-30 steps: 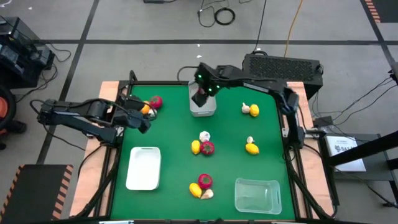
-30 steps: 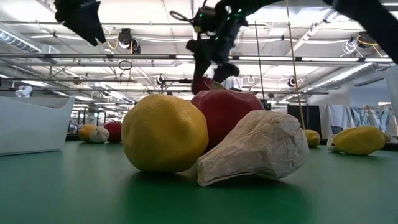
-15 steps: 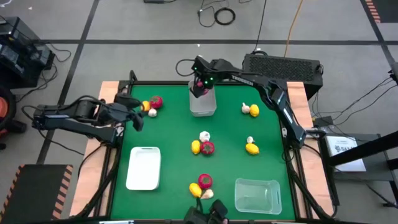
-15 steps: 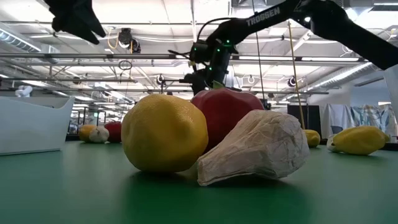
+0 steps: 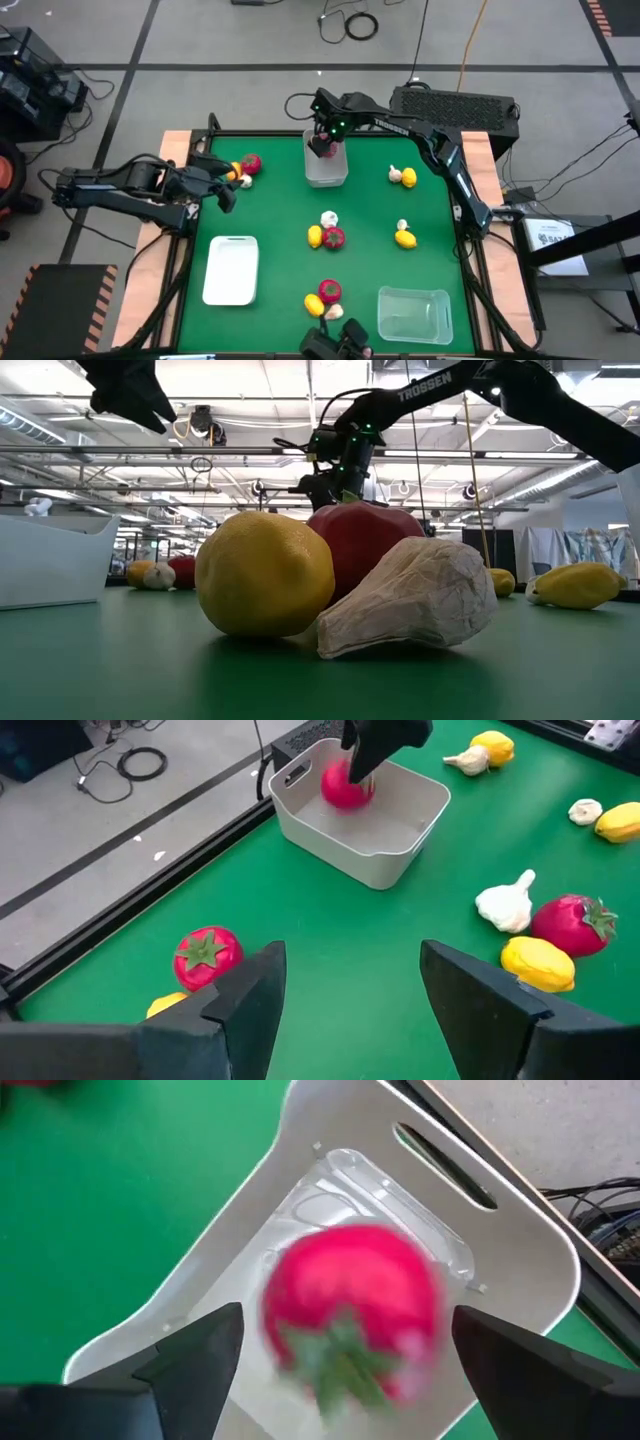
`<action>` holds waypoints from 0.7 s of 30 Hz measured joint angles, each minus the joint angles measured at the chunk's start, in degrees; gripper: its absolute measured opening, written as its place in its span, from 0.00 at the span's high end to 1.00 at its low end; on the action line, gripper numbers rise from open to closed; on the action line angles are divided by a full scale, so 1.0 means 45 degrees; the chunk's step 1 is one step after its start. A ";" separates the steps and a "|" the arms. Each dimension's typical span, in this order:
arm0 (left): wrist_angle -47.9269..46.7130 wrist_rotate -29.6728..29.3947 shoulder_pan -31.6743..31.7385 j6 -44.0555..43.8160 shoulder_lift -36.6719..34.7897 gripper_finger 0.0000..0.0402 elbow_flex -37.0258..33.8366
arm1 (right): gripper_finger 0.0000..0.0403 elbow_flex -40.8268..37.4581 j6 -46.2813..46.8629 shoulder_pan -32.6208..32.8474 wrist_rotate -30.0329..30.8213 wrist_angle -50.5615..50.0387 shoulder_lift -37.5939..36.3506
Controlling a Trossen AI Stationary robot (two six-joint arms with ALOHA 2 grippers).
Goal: Sort produce into baskets
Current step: Put the top right tomato into the gray bin, then put the top left tomato into the gray bin
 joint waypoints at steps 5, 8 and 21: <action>0.0000 -0.0004 0.0000 0.0000 0.0000 0.41 0.0000 | 0.11 0.0000 0.0034 -0.0019 0.0007 -0.0257 0.0000; 0.0000 -0.0009 0.0000 0.0000 -0.0005 0.41 0.0000 | 0.10 0.0000 0.0003 -0.0019 0.0007 -0.0303 0.0000; -0.0037 0.0131 0.0732 0.0012 0.0806 0.41 0.0000 | 0.10 0.2240 -0.1496 0.0996 -0.1020 -0.2900 -0.0556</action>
